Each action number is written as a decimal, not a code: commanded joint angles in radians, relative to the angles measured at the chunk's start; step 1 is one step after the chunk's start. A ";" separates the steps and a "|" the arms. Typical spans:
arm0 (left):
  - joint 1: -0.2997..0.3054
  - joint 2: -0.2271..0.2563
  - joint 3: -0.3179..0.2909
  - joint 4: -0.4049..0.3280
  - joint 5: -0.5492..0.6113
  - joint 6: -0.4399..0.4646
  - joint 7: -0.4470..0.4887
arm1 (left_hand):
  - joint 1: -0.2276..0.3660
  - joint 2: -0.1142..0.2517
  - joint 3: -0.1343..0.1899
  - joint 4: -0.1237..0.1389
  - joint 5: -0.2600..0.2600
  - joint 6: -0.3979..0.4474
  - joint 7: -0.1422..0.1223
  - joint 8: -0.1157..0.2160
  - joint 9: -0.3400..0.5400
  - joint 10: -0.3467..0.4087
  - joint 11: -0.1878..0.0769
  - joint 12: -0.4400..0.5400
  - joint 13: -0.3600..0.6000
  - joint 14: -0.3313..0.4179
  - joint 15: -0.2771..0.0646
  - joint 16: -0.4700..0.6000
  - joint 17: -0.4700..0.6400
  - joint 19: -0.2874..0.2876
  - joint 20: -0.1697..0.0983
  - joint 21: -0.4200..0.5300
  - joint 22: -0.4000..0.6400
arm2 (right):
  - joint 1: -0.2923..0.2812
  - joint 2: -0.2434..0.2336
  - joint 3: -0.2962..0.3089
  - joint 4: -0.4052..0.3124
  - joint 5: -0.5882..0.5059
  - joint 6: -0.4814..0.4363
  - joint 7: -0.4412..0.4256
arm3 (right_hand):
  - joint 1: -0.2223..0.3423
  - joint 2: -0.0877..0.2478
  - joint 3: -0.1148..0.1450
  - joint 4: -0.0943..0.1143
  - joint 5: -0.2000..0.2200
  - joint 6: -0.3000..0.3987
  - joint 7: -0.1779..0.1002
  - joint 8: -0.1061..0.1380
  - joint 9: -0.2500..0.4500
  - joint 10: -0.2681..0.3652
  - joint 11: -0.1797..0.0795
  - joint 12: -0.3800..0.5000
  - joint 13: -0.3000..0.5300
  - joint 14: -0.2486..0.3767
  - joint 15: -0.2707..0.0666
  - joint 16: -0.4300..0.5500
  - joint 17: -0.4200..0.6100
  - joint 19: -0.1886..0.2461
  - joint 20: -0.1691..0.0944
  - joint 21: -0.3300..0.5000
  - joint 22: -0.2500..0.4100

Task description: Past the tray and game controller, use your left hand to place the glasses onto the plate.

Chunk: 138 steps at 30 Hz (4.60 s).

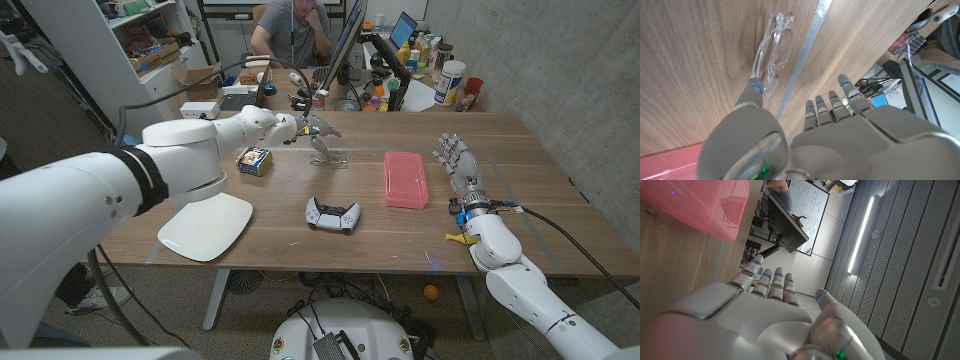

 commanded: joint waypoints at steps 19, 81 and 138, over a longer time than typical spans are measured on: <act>0.010 -0.061 0.058 0.034 0.033 0.020 -0.024 | 0.186 0.048 -0.034 -0.018 0.025 0.042 0.017 0.010 0.005 0.139 -0.014 0.044 0.011 0.246 -0.073 0.041 0.010 0.247 -0.019 0.063 0.007 | 0.021 0.012 -0.001 0.041 0.013 0.020 0.022 | -0.011 0.041 -0.003 -0.004 0.002 0.012 0.001 -0.002 0.003 0.011 -0.002 0.000 0.004 0.009 0.009 0.000 0.000 0.002 0.007 0.001 0.004; -0.014 0.081 -0.014 -0.031 0.076 -0.253 0.267 | 0.681 0.227 -0.077 -0.013 -0.056 0.634 0.037 0.126 0.046 0.755 -0.101 0.274 0.162 1.078 -0.216 0.155 0.058 0.775 -0.223 0.544 0.051 | 0.014 0.006 -0.003 0.027 0.003 0.015 0.014 | -0.008 0.043 -0.003 -0.006 0.003 0.019 -0.001 -0.002 0.003 0.015 -0.003 0.000 0.004 0.011 0.006 -0.001 -0.001 0.001 0.005 0.000 0.004; 0.482 0.670 -0.744 -1.164 0.134 -0.120 -0.203 | 0.678 0.233 -0.084 -0.004 -0.060 0.645 0.038 0.110 0.052 0.756 -0.099 0.282 0.226 1.088 -0.215 0.128 0.066 0.743 -0.220 0.615 0.034 | 0.024 0.020 -0.033 0.094 0.062 0.001 0.061 | -0.008 0.043 -0.004 -0.005 0.003 0.020 -0.002 -0.003 0.003 0.015 -0.004 -0.001 0.005 0.010 0.005 -0.002 -0.001 0.001 0.004 0.000 0.004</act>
